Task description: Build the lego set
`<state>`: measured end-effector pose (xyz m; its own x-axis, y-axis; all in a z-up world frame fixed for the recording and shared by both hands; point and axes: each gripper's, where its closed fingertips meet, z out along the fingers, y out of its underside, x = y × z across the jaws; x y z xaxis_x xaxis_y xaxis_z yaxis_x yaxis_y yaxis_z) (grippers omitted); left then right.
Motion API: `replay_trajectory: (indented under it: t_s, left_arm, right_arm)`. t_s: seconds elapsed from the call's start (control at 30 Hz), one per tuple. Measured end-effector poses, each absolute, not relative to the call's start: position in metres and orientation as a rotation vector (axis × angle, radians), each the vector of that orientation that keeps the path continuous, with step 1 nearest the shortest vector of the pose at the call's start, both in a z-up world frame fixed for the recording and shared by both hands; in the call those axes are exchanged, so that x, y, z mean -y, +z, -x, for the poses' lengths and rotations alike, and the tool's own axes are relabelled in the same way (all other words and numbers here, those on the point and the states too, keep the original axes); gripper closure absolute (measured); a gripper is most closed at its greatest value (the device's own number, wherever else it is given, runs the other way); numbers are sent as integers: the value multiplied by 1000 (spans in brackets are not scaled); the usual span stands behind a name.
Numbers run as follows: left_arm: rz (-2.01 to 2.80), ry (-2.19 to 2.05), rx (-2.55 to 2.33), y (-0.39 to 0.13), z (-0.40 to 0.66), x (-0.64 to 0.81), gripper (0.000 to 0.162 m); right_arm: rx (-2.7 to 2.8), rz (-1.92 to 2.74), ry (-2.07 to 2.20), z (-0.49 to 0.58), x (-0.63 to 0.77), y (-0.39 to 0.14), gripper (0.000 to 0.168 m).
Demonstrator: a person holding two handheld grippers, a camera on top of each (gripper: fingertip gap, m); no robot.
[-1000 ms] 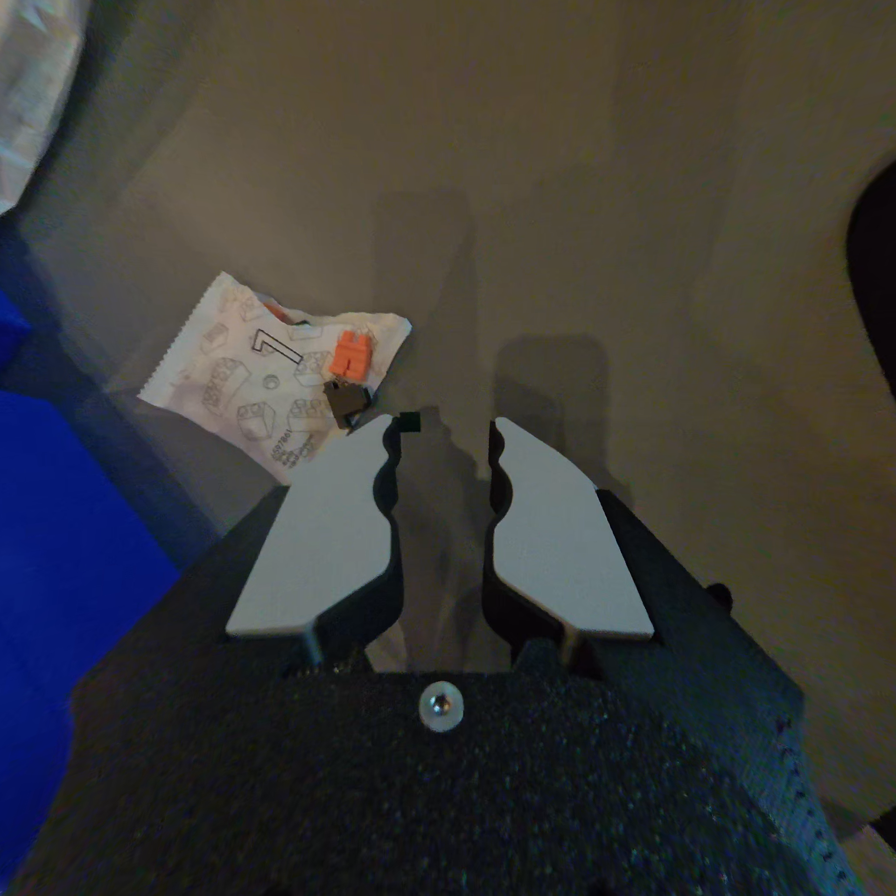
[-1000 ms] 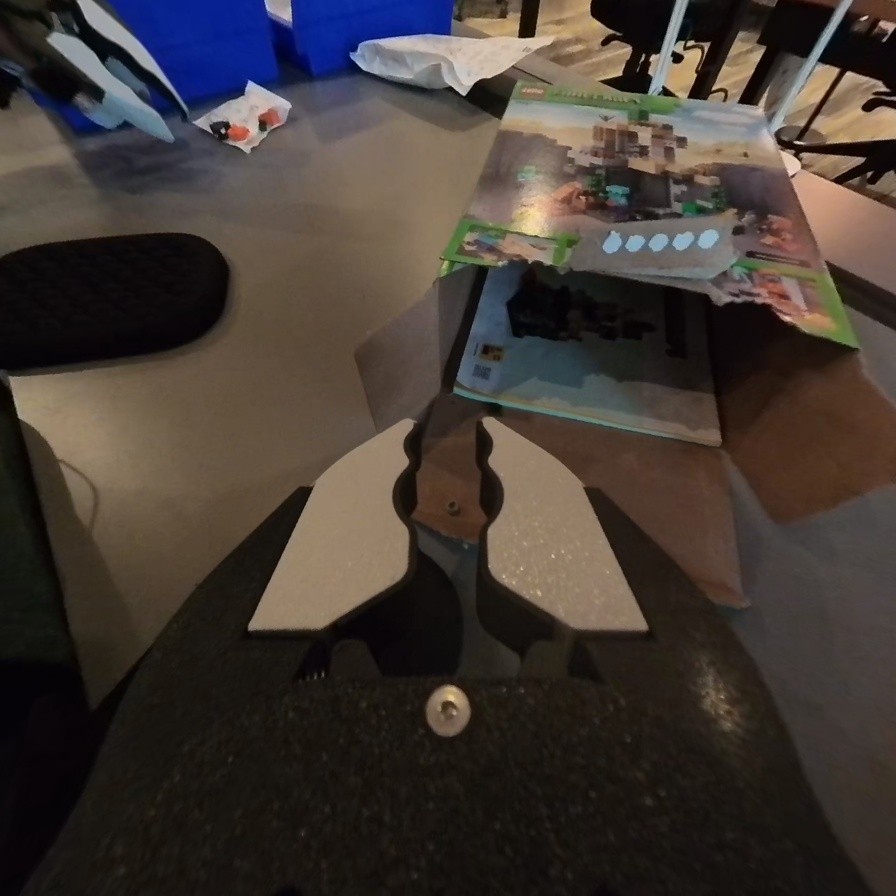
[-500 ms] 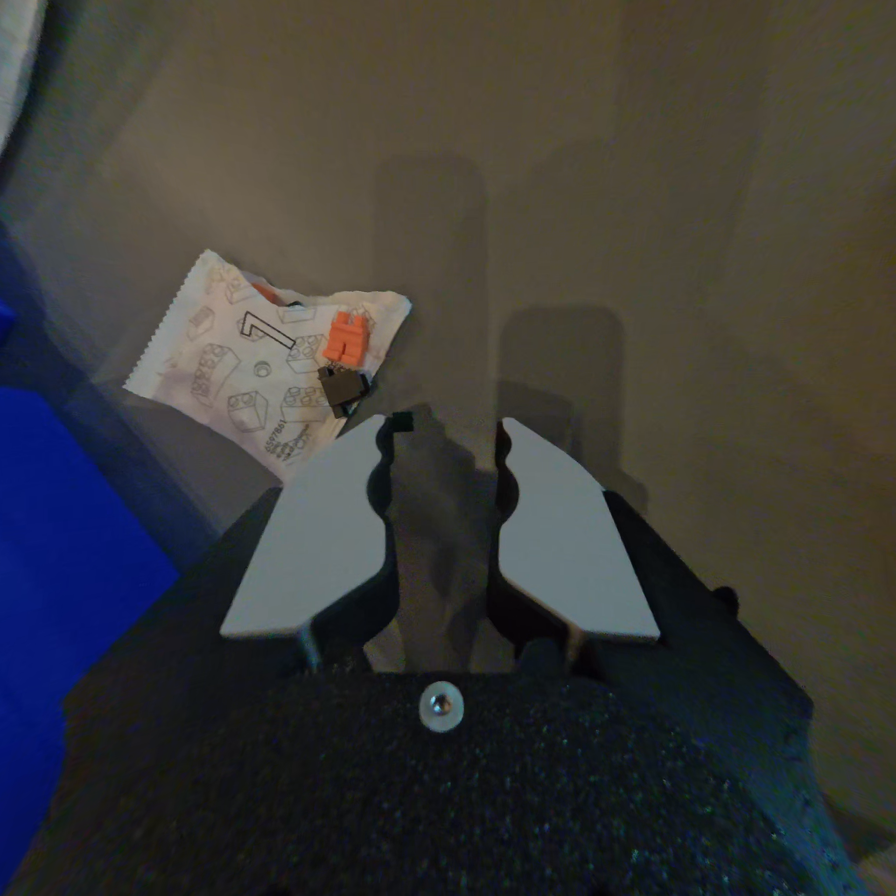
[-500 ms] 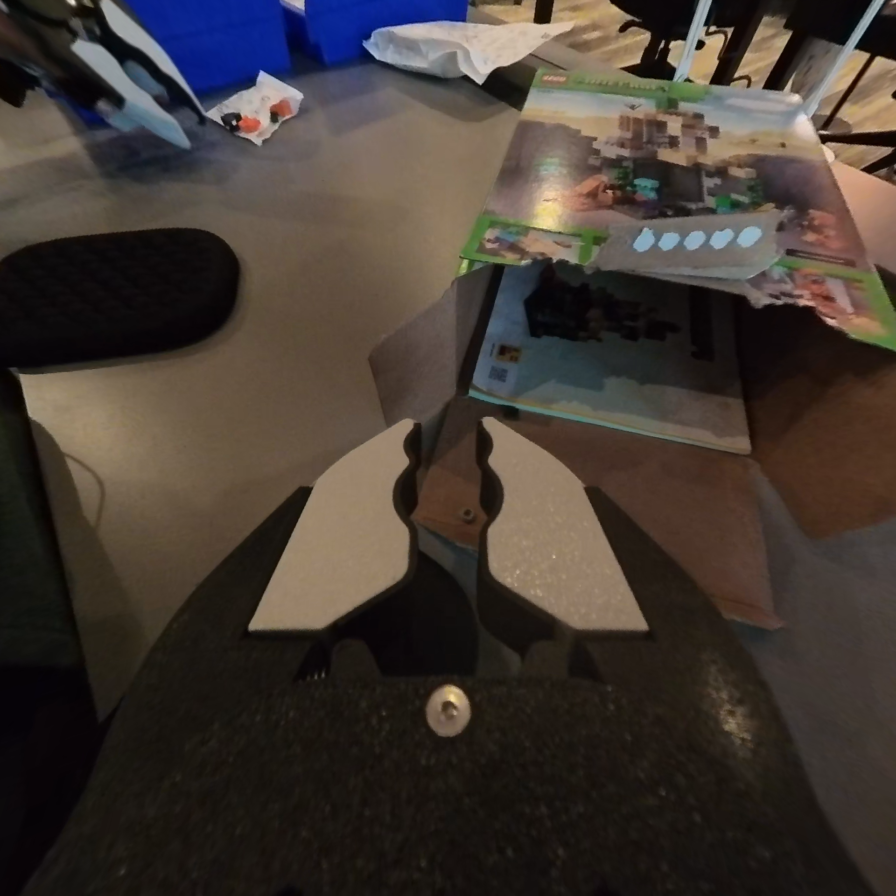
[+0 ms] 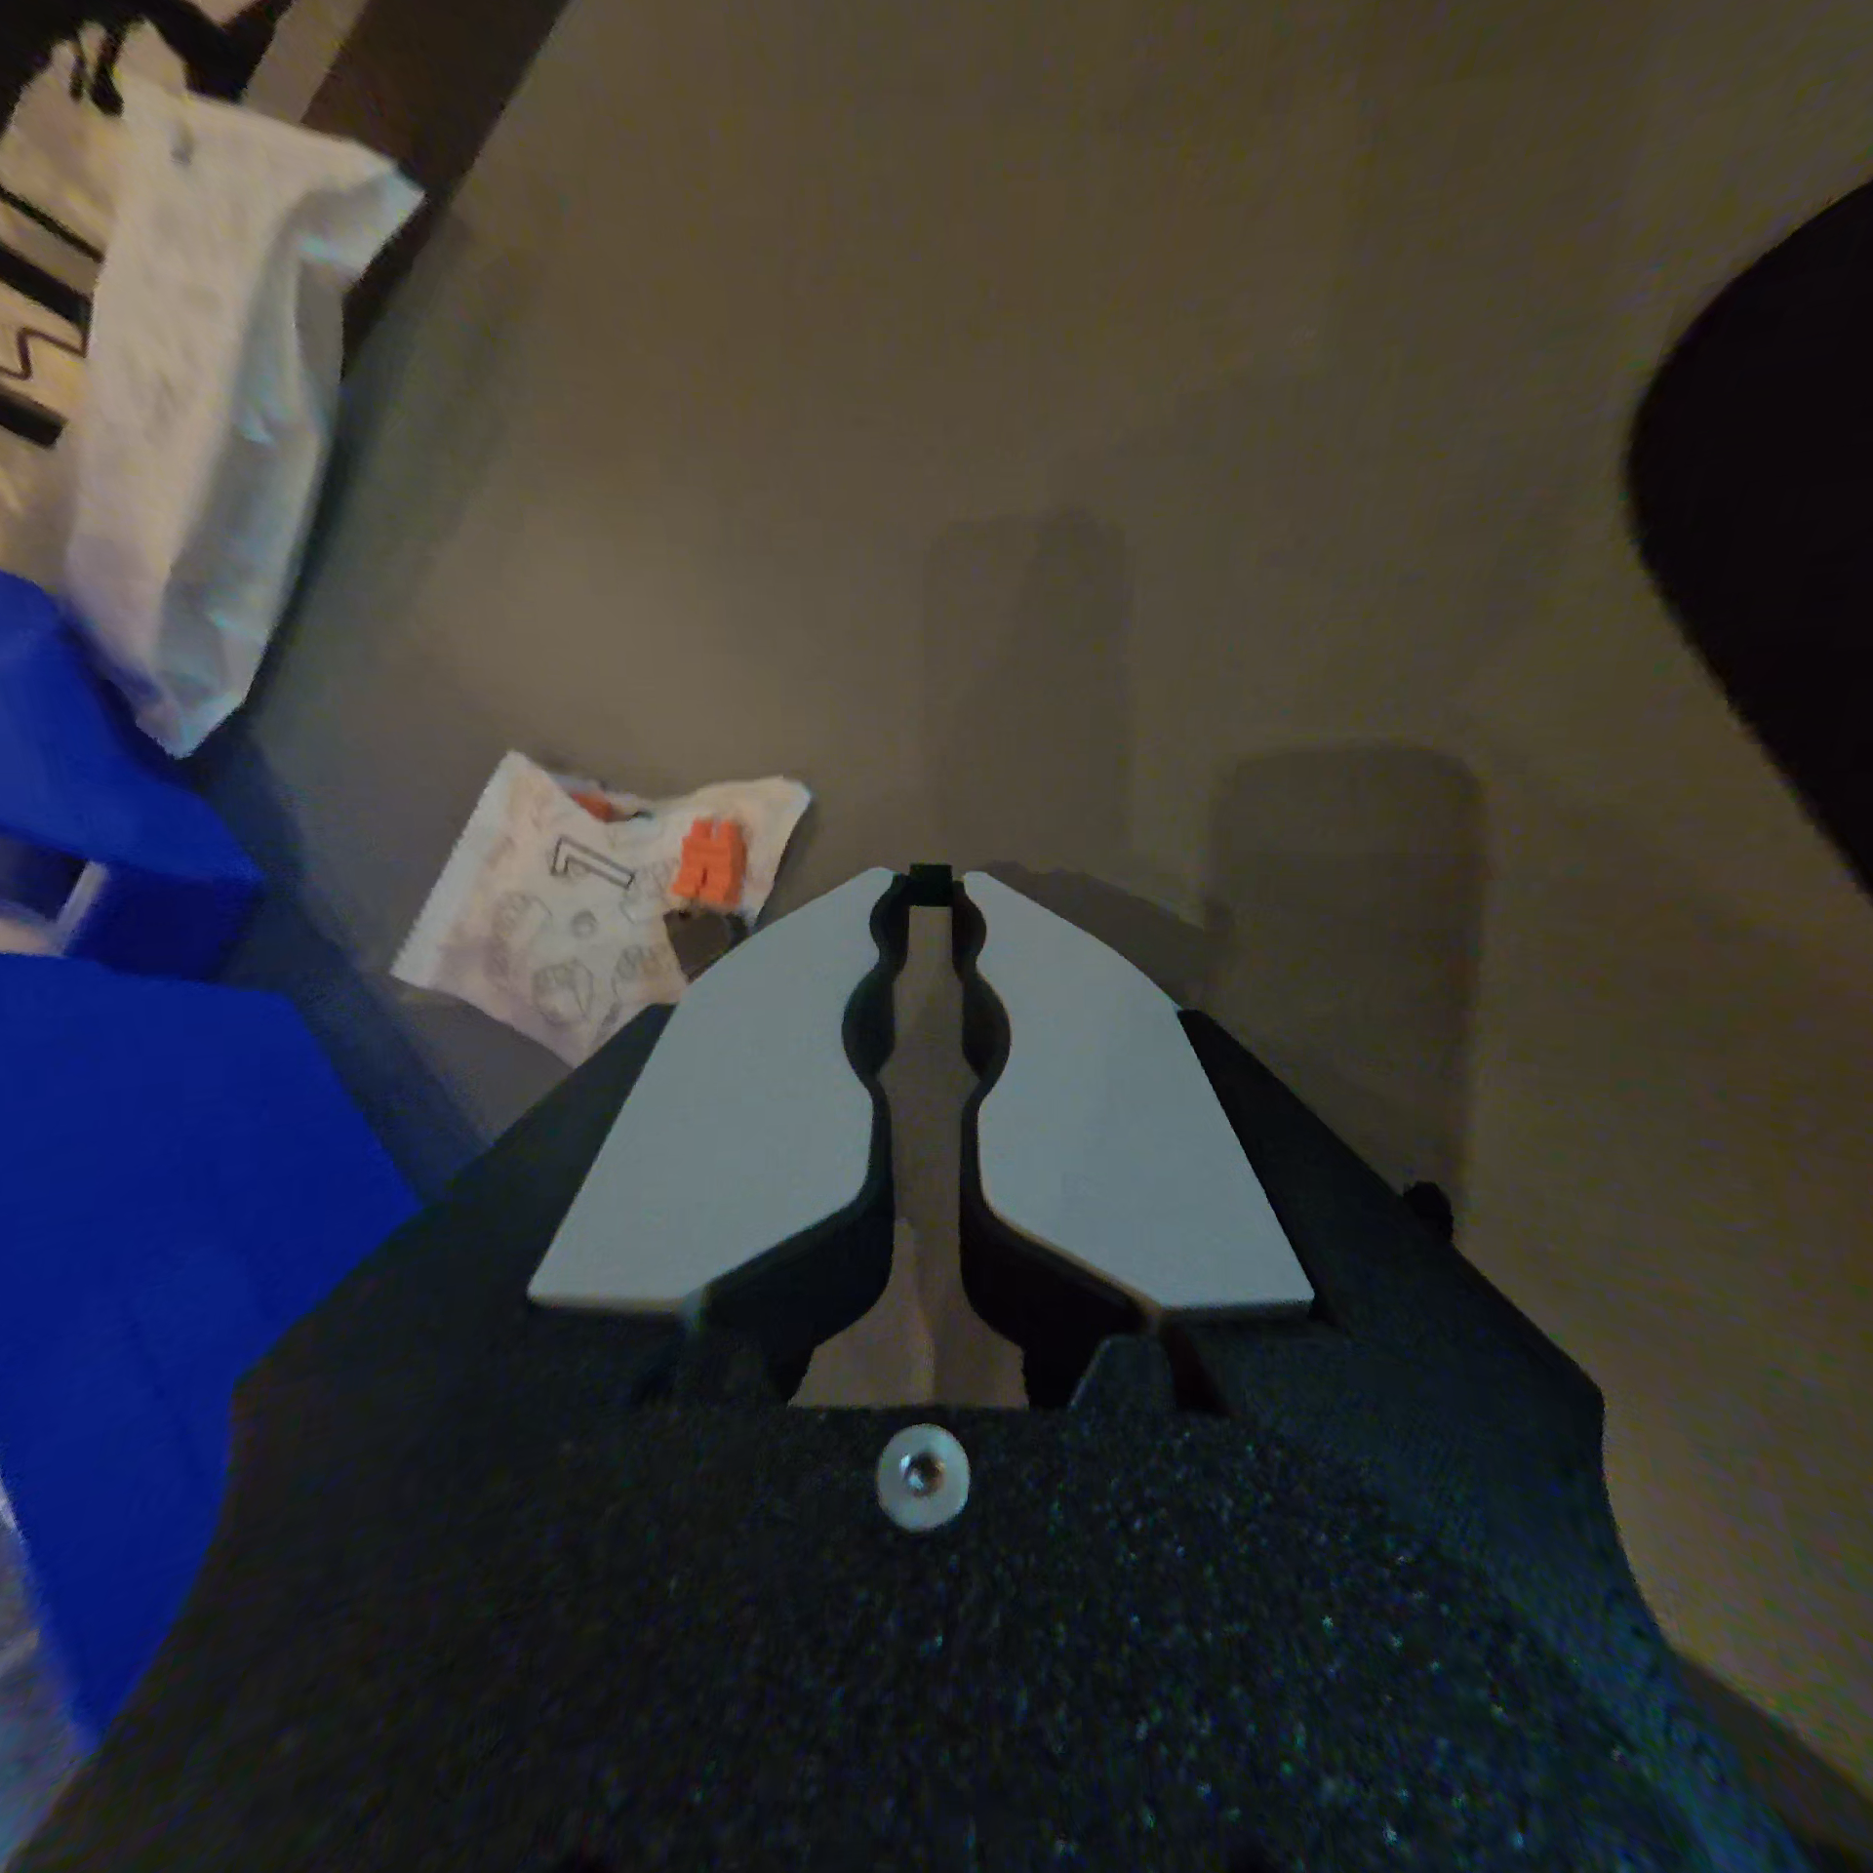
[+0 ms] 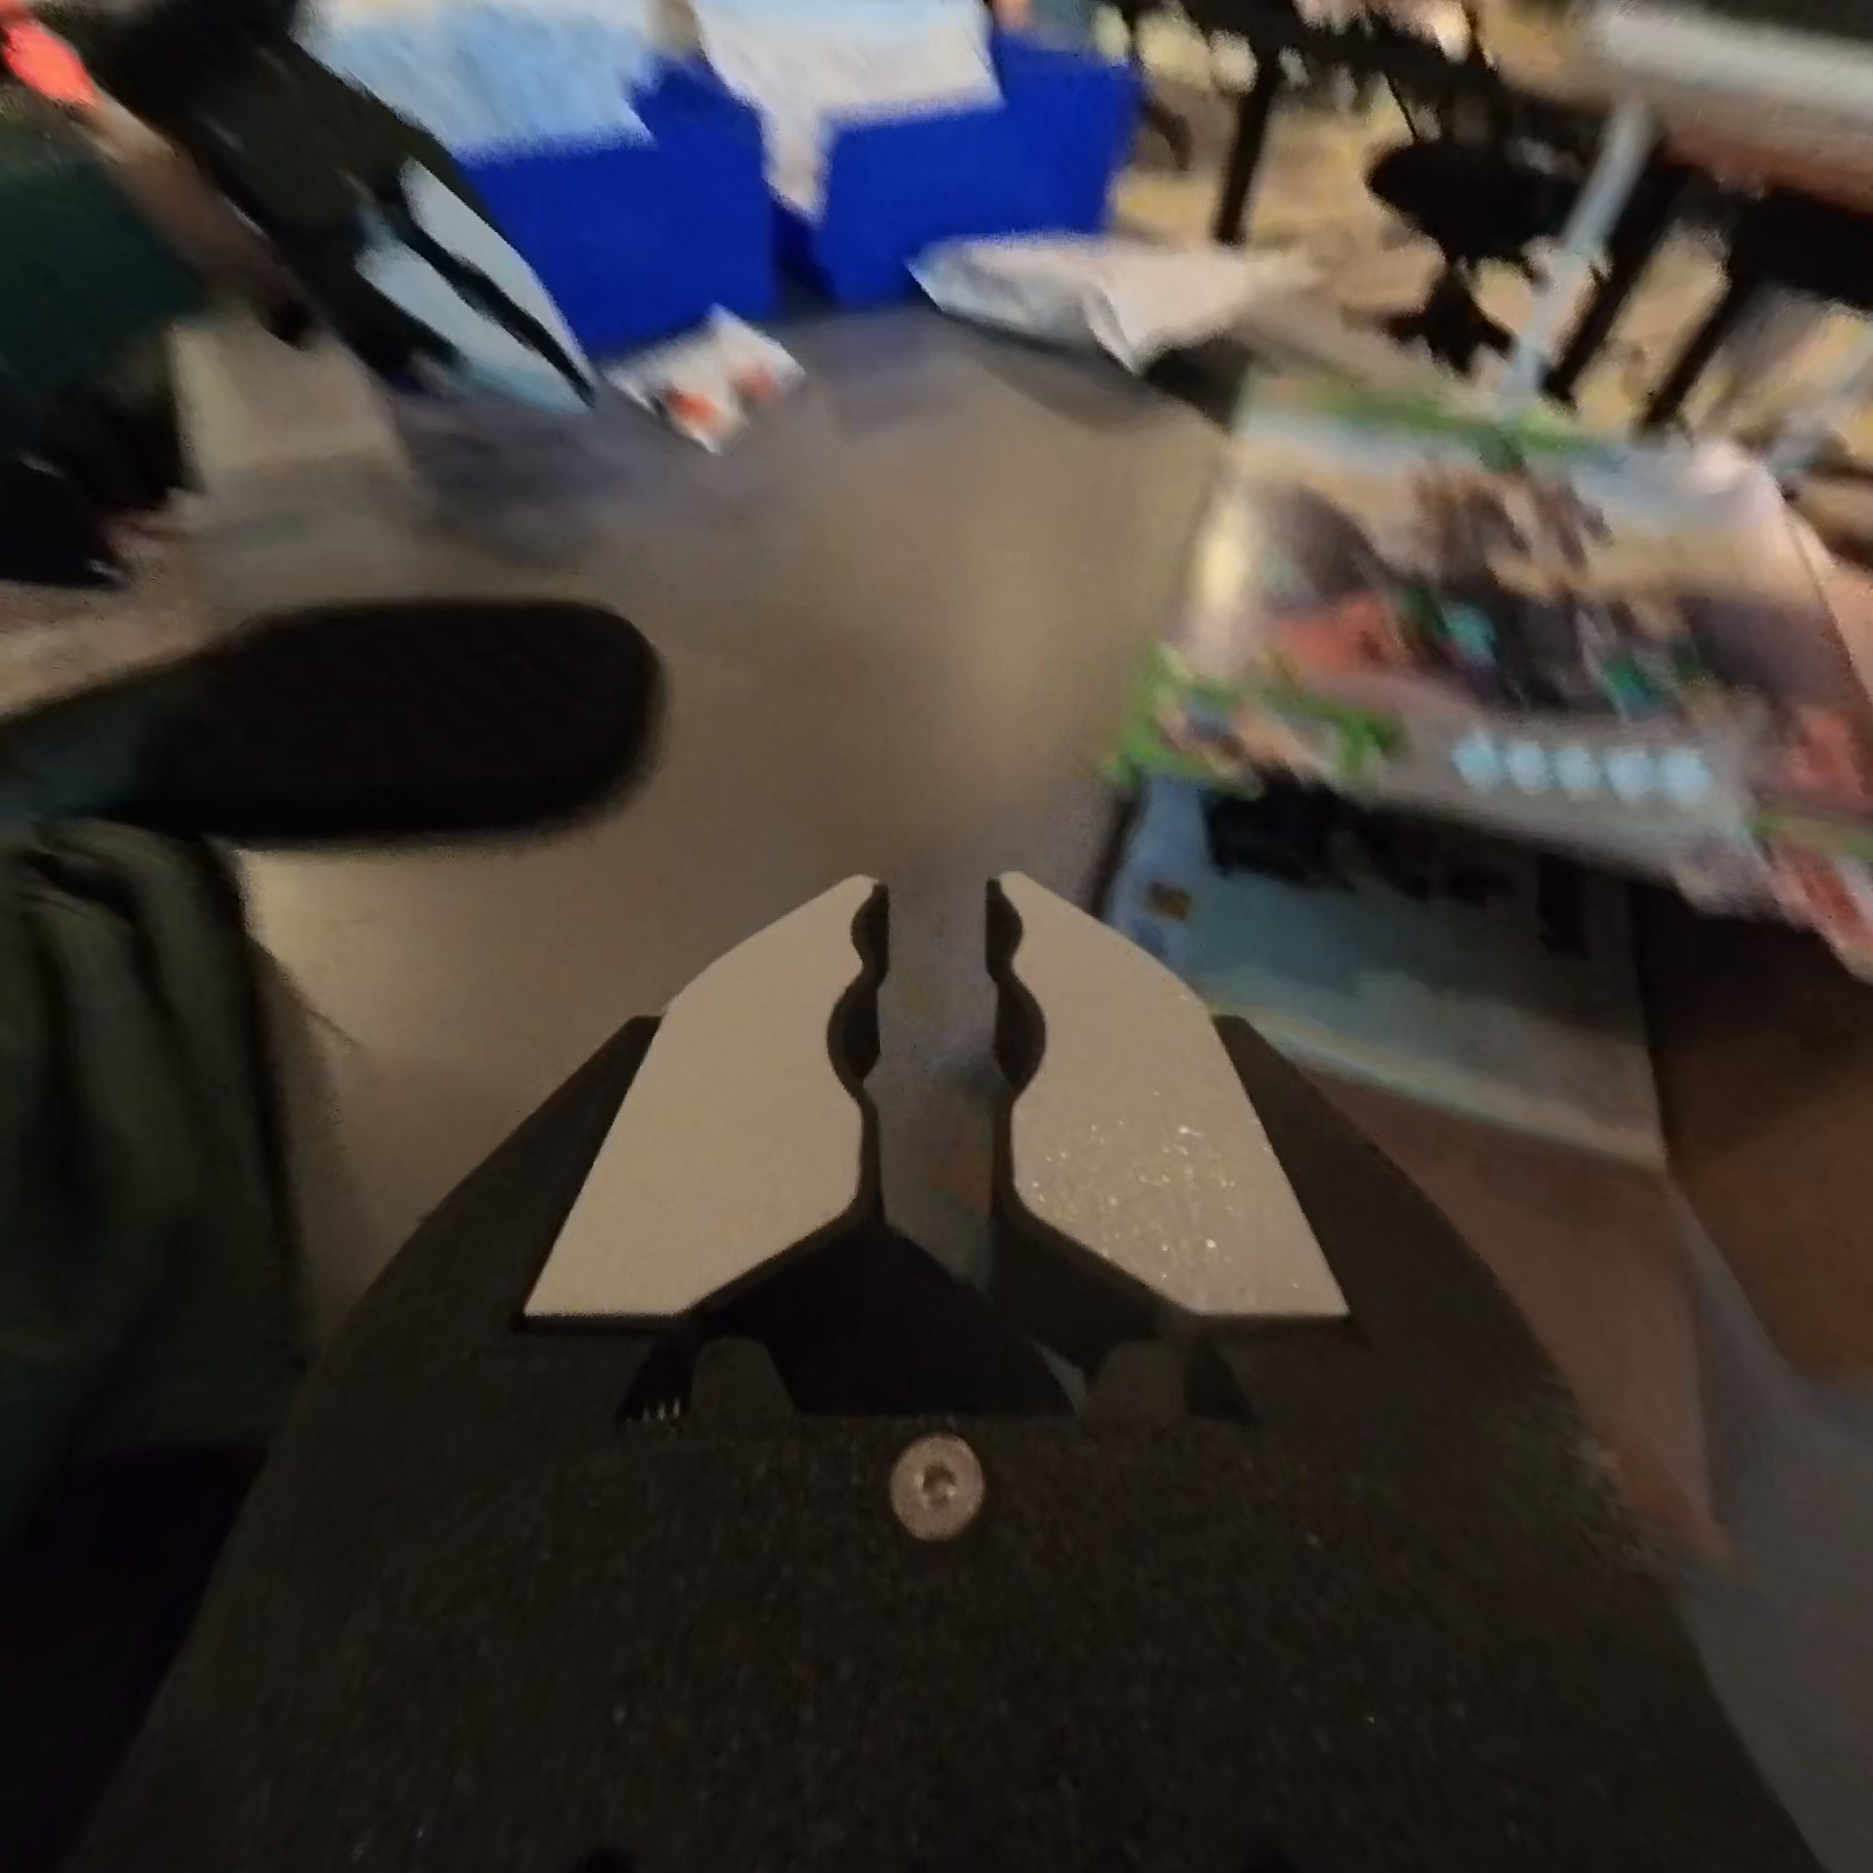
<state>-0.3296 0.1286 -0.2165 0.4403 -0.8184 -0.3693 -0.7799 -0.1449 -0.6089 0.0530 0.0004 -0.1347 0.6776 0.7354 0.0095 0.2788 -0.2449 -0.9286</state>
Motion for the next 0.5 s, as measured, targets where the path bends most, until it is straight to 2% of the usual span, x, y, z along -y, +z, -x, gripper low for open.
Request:
replay_trajectory:
  t_s: [0.1, 0.27, 0.37, 0.5]
  left_arm:
    - [1903, -91, -1353, -214, 318, -120, 154]
    - [1893, -124, -1314, -217, 308, -115, 152]
    - [1873, -197, -1293, -219, 298, -109, 144]
    - [1711, -312, -1334, -201, 252, -88, 143]
  right_arm:
    - [945, 1743, 667, 4, 6, -115, 153]
    - [1238, 1693, 620, 78, -3, -117, 151]
    - [1292, 1698, 619, 108, -17, -128, 151]
    - [1284, 1754, 642, 144, -41, -153, 151]
